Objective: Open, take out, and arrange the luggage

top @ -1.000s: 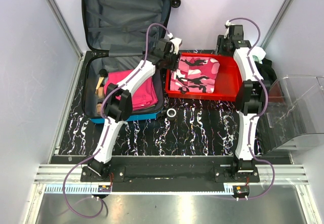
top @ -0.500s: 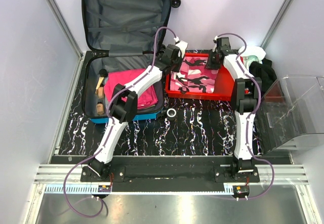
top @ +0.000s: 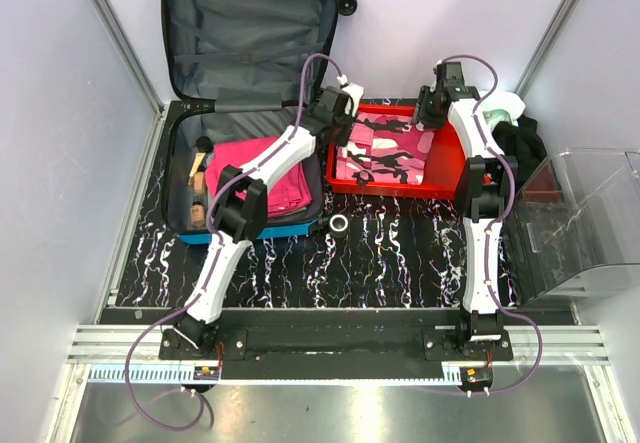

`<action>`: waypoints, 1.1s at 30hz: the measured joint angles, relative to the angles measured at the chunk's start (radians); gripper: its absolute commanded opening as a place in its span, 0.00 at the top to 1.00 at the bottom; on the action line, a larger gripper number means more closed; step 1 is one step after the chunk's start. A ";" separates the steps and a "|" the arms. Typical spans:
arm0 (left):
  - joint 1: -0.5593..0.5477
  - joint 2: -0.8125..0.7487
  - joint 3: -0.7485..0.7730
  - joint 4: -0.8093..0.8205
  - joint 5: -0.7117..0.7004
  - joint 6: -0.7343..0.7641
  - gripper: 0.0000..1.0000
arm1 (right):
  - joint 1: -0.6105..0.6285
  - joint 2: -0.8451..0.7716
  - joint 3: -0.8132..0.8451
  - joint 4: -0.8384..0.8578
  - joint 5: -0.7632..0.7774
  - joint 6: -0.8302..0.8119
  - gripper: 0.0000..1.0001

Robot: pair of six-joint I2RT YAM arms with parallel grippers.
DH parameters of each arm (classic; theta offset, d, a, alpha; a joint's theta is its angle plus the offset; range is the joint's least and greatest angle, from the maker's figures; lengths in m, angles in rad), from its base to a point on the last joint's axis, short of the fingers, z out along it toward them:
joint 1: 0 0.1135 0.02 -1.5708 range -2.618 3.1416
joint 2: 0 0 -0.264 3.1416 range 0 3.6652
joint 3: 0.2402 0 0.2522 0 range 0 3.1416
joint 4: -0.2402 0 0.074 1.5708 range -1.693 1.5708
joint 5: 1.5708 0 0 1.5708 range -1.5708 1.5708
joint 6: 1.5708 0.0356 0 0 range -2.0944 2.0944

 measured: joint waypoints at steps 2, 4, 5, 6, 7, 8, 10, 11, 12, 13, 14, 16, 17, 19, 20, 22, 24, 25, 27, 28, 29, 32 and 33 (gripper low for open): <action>0.006 -0.037 0.000 -0.053 -0.005 0.011 0.59 | 0.010 -0.026 0.000 -0.001 0.000 0.005 0.48; 0.018 -0.087 -0.003 -0.099 -0.019 0.019 0.50 | 0.026 -0.056 0.000 -0.002 -0.004 0.015 0.47; 0.031 -0.128 -0.028 -0.111 -0.031 0.022 0.41 | 0.039 -0.074 0.000 -0.002 -0.007 0.023 0.46; 0.048 -0.180 -0.063 -0.130 -0.044 0.024 0.37 | 0.055 -0.093 0.000 -0.002 -0.013 0.031 0.45; 0.070 -0.238 -0.105 -0.143 -0.060 0.026 0.36 | 0.074 -0.109 0.003 -0.002 -0.021 0.039 0.42; 0.098 -0.298 -0.158 -0.149 -0.074 0.027 0.34 | 0.098 -0.122 0.012 -0.002 -0.027 0.046 0.41; 0.171 -0.420 -0.263 -0.169 -0.100 0.029 0.32 | 0.163 -0.133 0.050 0.000 -0.032 0.059 0.38; 0.214 -0.470 -0.306 -0.179 -0.108 0.027 0.31 | 0.202 -0.135 0.075 -0.001 -0.031 0.061 0.36; 0.257 -0.515 -0.350 -0.185 -0.112 0.021 0.30 | 0.245 -0.135 0.098 0.001 -0.029 0.064 0.35; 0.307 -0.557 -0.394 -0.189 -0.114 0.008 0.30 | 0.291 -0.134 0.118 0.001 -0.027 0.066 0.33; 0.356 -0.593 -0.441 -0.198 -0.112 -0.007 0.30 | 0.338 -0.134 0.137 0.001 -0.025 0.066 0.31; 0.456 -0.647 -0.536 -0.206 -0.103 -0.035 0.29 | 0.442 -0.134 0.162 0.005 -0.021 0.068 0.30; 0.500 -0.663 -0.579 -0.217 -0.093 -0.048 0.28 | 0.474 -0.134 0.168 0.005 -0.020 0.069 0.30; 0.572 -0.676 -0.657 -0.236 -0.073 -0.073 0.27 | 0.559 -0.117 0.190 0.007 -0.020 0.074 0.30; 0.596 -0.676 -0.691 -0.247 -0.055 -0.085 0.27 | 0.594 -0.101 0.203 0.008 -0.018 0.077 0.29; 0.626 -0.676 -0.761 -0.259 -0.020 -0.101 0.25 | 0.651 -0.043 0.244 0.003 -0.005 0.080 0.29; 0.631 -0.674 -0.812 -0.268 0.010 -0.112 0.25 | 0.687 0.001 0.262 -0.002 0.012 0.080 0.29; 0.630 -0.673 -0.826 -0.270 0.021 -0.115 0.24 | 0.698 0.031 0.273 -0.008 0.031 0.081 0.29; 0.631 -0.670 -0.855 -0.267 0.051 -0.122 0.24 | 0.704 0.084 0.278 -0.031 0.066 0.083 0.29; 0.632 -0.668 -0.861 -0.265 0.063 -0.125 0.24 | 0.703 0.106 0.279 -0.044 0.085 0.084 0.29; 0.636 -0.663 -0.866 -0.261 0.079 -0.131 0.24 | 0.699 0.130 0.279 -0.061 0.107 0.084 0.29; 0.658 -0.640 -0.872 -0.237 0.116 -0.140 0.30 | 0.686 0.185 0.276 -0.109 0.155 0.087 0.28; 0.665 -0.634 -0.877 -0.229 0.129 -0.141 0.32 | 0.683 0.193 0.276 -0.106 0.156 0.092 0.28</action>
